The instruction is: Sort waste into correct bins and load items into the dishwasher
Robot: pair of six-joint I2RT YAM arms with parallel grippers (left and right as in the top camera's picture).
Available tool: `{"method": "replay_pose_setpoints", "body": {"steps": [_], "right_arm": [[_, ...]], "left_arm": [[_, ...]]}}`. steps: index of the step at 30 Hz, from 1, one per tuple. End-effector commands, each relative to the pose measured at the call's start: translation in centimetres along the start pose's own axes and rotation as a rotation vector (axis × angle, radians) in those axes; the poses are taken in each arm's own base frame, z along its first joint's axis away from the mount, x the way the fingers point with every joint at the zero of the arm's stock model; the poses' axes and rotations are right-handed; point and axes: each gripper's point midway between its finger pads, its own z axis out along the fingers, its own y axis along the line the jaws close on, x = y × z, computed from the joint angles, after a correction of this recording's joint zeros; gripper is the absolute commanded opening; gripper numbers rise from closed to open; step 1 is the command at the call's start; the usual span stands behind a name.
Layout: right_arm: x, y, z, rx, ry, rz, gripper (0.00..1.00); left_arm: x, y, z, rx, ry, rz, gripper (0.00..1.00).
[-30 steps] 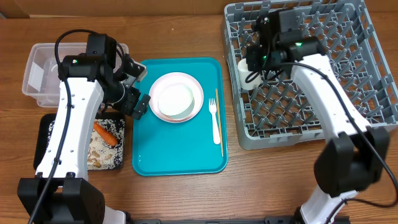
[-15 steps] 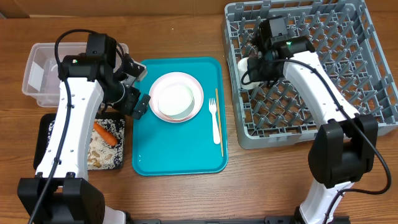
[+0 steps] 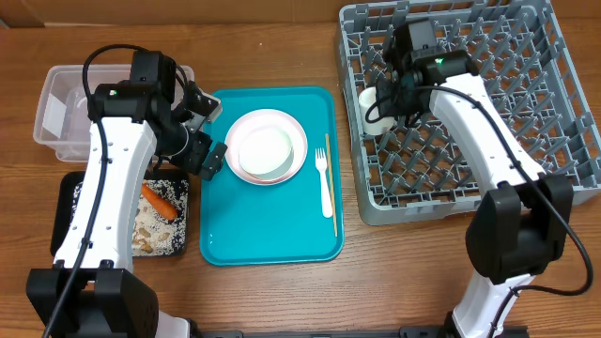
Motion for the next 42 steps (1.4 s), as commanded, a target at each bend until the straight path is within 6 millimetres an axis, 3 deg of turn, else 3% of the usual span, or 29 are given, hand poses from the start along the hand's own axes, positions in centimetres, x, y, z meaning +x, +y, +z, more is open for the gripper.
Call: {"method": "replay_pose_setpoints", "body": {"steps": [1,6,12,15,26,35,42], "right_arm": [[-2.9,2.4,-4.2,-0.124,-0.131,-0.014,0.04],[-3.2,2.4,-2.0,-0.126,-0.12,-0.013,0.04],[-2.4,2.3,1.7,-0.127,-0.058,-0.008,0.04],[-1.8,2.2,2.5,-0.123,-0.03,-0.005,0.04],[1.2,-1.6,2.6,0.049,0.091,0.017,0.04],[3.4,-1.7,2.3,0.058,0.181,0.037,0.04],[3.6,-1.8,2.3,0.06,0.188,0.047,0.04]], "left_arm": [[-0.3,0.3,-0.7,-0.014,-0.022,-0.001,1.0],[-0.3,0.3,-0.7,-0.014,-0.023,-0.001,1.0],[-0.3,0.3,-0.7,-0.014,-0.023,-0.001,1.0],[-0.3,0.3,-0.7,-0.014,-0.023,-0.001,1.0],[-0.3,0.3,-0.7,-0.014,-0.023,-0.001,1.0],[-0.3,0.3,-0.7,-0.014,-0.023,-0.001,1.0],[-0.3,0.3,-0.7,-0.014,-0.023,-0.001,1.0]]}}
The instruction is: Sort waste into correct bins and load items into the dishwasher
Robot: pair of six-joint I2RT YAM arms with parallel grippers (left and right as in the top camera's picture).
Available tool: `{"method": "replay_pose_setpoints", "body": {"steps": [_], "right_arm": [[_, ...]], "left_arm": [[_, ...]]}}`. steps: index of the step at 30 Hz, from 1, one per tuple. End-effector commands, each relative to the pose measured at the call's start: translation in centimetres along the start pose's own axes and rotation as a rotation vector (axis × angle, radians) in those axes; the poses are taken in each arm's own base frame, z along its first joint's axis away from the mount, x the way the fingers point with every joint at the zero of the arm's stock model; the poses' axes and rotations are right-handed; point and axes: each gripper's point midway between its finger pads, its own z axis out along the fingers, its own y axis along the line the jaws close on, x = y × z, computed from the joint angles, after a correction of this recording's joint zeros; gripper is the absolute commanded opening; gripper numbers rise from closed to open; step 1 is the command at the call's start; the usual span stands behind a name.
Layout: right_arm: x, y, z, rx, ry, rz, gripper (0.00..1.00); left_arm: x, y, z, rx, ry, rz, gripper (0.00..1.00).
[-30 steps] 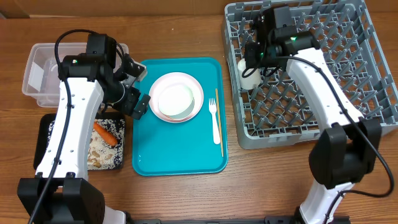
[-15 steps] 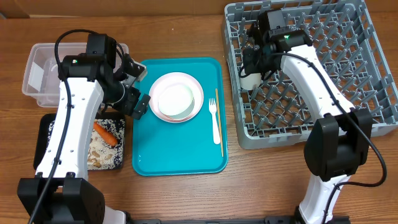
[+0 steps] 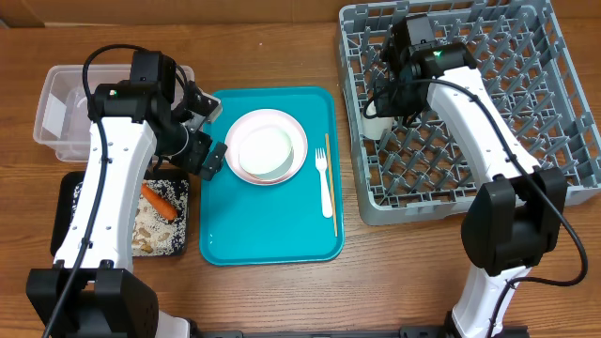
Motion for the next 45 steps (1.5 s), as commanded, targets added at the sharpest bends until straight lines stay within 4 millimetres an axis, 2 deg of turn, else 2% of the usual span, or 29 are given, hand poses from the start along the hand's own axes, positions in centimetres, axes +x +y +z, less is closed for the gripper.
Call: {"method": "replay_pose_setpoints", "body": {"steps": [1,9,15,21,26,30,34,37,41,43,45], "right_arm": [[1.5,-1.5,1.5,0.052,0.068,0.025,0.04],[2.7,-1.6,1.6,0.059,0.114,0.049,0.05],[2.9,-1.7,3.0,0.057,0.099,0.051,0.07],[2.5,-1.6,2.5,0.055,0.084,0.051,0.07],[1.5,-1.4,1.0,0.051,0.049,0.049,0.07],[0.1,-1.1,-1.8,0.042,-0.012,0.047,0.07],[-0.4,-0.7,-4.5,0.029,-0.052,0.044,0.07],[0.1,-0.6,-5.7,0.024,-0.053,0.044,0.08],[1.9,-0.6,-5.9,0.024,0.013,0.047,0.1],[3.0,-0.1,-5.9,-0.01,0.06,0.049,0.16],[3.8,0.8,-6.0,-0.061,0.099,0.053,0.3]], "left_arm": [[-0.3,0.3,-0.7,-0.014,-0.023,-0.001,1.0],[-0.3,0.3,-0.7,-0.014,-0.023,-0.001,1.0],[-0.3,0.3,-0.7,-0.014,-0.023,-0.001,1.0],[-0.3,0.3,-0.7,-0.014,-0.023,-0.001,1.0],[-0.3,0.3,-0.7,-0.014,-0.023,-0.001,1.0],[-0.3,0.3,-0.7,-0.014,-0.023,-0.001,1.0],[-0.3,0.3,-0.7,-0.014,-0.023,-0.001,1.0],[-0.3,0.3,-0.7,-0.014,-0.022,-0.001,1.0],[-0.3,0.3,-0.7,-0.014,-0.023,-0.001,1.0],[-0.3,0.3,-0.7,-0.014,-0.023,-0.001,1.0],[-0.3,0.3,-0.7,-0.014,-0.023,-0.001,1.0]]}}
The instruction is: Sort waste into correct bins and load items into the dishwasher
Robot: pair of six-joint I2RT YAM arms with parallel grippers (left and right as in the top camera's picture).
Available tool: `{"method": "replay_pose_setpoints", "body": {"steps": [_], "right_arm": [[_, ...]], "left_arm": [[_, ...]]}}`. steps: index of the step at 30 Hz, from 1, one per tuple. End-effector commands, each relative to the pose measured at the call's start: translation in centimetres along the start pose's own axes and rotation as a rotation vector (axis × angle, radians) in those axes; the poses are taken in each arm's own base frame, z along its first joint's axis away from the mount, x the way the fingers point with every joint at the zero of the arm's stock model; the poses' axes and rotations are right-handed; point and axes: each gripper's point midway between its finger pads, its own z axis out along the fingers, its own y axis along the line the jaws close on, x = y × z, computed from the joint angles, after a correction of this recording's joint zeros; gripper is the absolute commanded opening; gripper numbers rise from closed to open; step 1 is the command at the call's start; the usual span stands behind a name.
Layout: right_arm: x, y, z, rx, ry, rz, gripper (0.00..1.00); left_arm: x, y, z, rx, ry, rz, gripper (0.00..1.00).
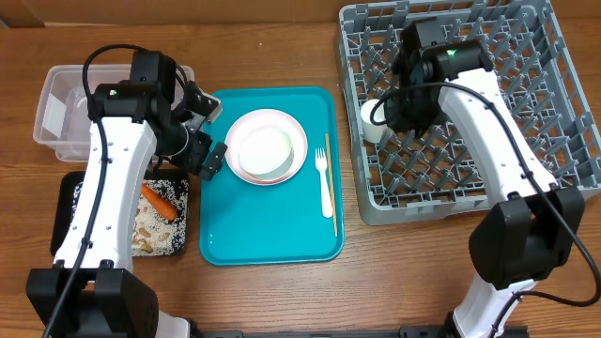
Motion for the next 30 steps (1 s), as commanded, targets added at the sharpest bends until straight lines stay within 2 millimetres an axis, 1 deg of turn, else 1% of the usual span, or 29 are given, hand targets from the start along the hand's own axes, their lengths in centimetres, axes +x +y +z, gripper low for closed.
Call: {"method": "replay_pose_setpoints", "body": {"steps": [1,2,3,6,8,11,15,19,21,25,28,30], "right_arm": [[0.1,1.4,-2.1,-0.094,-0.019,-0.004,0.35],[0.5,1.9,-2.1,-0.115,-0.003,-0.005,0.4],[0.8,2.2,-2.1,-0.131,0.012,-0.005,0.43],[2.0,3.3,-1.8,-0.18,0.059,-0.006,0.44],[2.3,3.5,-1.1,-0.184,0.072,-0.009,0.45],[2.6,4.0,0.2,-0.184,0.082,-0.023,0.45],[3.2,5.4,2.1,-0.188,0.09,-0.064,0.45],[3.2,5.9,3.5,-0.174,0.073,-0.087,0.44],[3.4,5.8,3.9,-0.152,0.071,-0.096,0.44],[3.4,6.1,4.0,-0.148,0.07,-0.099,0.43],[3.2,6.1,4.0,-0.149,0.062,-0.085,0.32],[3.1,6.1,4.1,-0.15,0.06,-0.085,0.21]], "left_arm": [[-0.3,0.3,-0.7,-0.014,-0.022,-0.001,1.0],[-0.3,0.3,-0.7,-0.014,-0.022,-0.001,1.0],[-0.3,0.3,-0.7,-0.014,-0.022,-0.001,1.0],[-0.3,0.3,-0.7,-0.014,-0.022,-0.001,1.0],[-0.3,0.3,-0.7,-0.014,-0.022,-0.001,1.0],[-0.3,0.3,-0.7,-0.014,-0.022,-0.001,1.0],[-0.3,0.3,-0.7,-0.014,-0.022,-0.001,1.0],[-0.3,0.3,-0.7,-0.014,-0.022,-0.001,1.0],[-0.3,0.3,-0.7,-0.014,-0.022,-0.001,1.0],[-0.3,0.3,-0.7,-0.014,-0.022,-0.001,1.0],[-0.3,0.3,-0.7,-0.014,-0.022,-0.001,1.0],[-0.3,0.3,-0.7,-0.014,-0.022,-0.001,1.0]]}}
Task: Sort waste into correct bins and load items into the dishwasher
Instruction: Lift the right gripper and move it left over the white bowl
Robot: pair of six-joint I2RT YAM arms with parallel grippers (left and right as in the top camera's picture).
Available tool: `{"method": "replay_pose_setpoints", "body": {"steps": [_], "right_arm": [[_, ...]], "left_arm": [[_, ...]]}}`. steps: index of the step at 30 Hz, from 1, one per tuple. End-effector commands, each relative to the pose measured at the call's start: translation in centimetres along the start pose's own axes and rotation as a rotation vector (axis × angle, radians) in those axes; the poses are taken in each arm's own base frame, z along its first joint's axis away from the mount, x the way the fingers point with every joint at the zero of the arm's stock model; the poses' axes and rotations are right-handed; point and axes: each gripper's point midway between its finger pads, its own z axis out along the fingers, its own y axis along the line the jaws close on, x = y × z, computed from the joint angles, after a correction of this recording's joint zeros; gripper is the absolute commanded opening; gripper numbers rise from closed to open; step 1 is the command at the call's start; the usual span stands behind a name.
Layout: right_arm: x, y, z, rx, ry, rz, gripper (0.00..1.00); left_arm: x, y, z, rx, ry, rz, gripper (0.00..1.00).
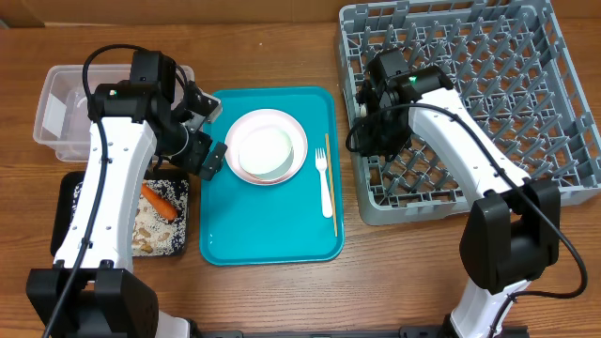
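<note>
The grey dish rack (526, 113) stands at the right. My right gripper (371, 139) hangs over its left edge, its fingers hidden under the wrist. Only a white sliver of the cup (361, 109) shows beside that wrist. On the teal tray (268, 225) lie stacked white plates with a bowl (268, 145), a white fork (326, 183) and a wooden chopstick (331, 188). At the tray's left edge, beside the plates, my left gripper (212, 133) stands open and holds nothing.
A clear plastic bin (66, 113) sits at the far left. In front of it is a black tray (70, 202) with rice and a carrot piece (160, 202). The left arm reaches over both.
My right arm has moved left and toward the front, to the rack's left edge. It now covers most of the white cup, which lay in plain view there. The left arm is unchanged.
The right gripper was at the rack's back left with the white cup beside it. Then the cup was a little nearer the front. Then it lay by the rack's left wall with the gripper to its right. Now the wrist is over it. The left arm stayed put.
</note>
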Motion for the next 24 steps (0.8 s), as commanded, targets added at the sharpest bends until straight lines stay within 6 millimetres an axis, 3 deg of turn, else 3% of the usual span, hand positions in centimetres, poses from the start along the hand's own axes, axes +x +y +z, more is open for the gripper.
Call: {"method": "replay_pose_setpoints", "body": {"steps": [1,10,20,22,24], "right_arm": [[-0.2,0.2,-0.6,0.005,-0.024,0.01,0.17],[-0.8,0.6,-0.5,-0.002,-0.049,0.058,0.1],[-1.3,0.9,-0.5,-0.008,-0.07,0.078,0.1],[-1.1,0.9,-0.5,-0.007,-0.065,0.077,0.17],[-0.9,0.9,-0.5,-0.005,-0.055,0.079,0.32]], "left_arm": [[-0.3,0.3,-0.7,-0.014,-0.023,-0.001,1.0],[-0.3,0.3,-0.7,-0.014,-0.023,-0.001,1.0],[-0.3,0.3,-0.7,-0.014,-0.023,-0.001,1.0],[-0.3,0.3,-0.7,-0.014,-0.023,-0.001,1.0],[-0.3,0.3,-0.7,-0.014,-0.023,-0.001,1.0]]}}
